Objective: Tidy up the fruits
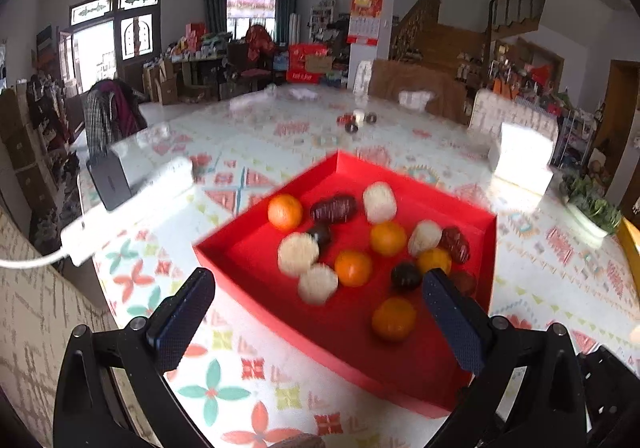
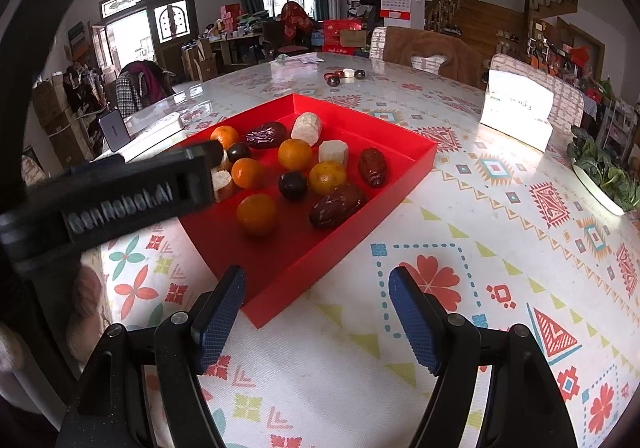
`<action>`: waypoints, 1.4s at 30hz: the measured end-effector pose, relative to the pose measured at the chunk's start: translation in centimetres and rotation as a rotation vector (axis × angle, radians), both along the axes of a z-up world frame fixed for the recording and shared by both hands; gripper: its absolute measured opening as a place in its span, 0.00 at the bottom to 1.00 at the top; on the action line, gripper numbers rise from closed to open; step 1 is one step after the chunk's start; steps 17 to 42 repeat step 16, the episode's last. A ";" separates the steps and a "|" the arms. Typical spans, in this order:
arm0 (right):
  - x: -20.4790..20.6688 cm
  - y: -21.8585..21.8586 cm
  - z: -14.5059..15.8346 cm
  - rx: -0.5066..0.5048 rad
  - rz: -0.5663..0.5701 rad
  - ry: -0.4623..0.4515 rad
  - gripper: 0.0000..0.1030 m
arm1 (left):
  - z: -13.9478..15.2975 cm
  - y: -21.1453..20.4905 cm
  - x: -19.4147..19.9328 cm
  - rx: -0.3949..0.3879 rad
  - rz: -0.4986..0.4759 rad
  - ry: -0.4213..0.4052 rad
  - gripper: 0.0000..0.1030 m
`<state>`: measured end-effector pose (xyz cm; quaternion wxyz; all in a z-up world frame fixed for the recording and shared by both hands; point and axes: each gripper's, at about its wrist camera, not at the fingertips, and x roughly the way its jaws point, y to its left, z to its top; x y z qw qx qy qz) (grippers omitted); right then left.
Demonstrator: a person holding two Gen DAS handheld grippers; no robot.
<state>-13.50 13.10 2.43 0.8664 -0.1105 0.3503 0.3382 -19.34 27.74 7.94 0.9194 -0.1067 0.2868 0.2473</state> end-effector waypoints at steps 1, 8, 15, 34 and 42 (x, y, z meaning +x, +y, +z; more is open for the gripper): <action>0.0 0.0 0.2 0.000 0.002 -0.006 0.76 | 0.7 0.0 -0.1 0.010 -0.004 -0.018 1.00; -0.4 -1.5 2.4 0.060 -0.015 -0.052 0.78 | 4.8 -2.0 -0.7 0.075 -0.084 -0.118 1.00; -0.4 -4.8 3.0 0.082 -0.060 -0.064 0.80 | 4.7 -5.9 1.0 0.051 -0.156 -0.075 1.00; -0.3 -5.3 3.0 0.083 -0.071 -0.063 0.80 | 4.6 -6.3 1.2 0.047 -0.162 -0.063 1.00; -0.3 -5.3 3.0 0.083 -0.071 -0.063 0.80 | 4.6 -6.3 1.2 0.047 -0.162 -0.063 1.00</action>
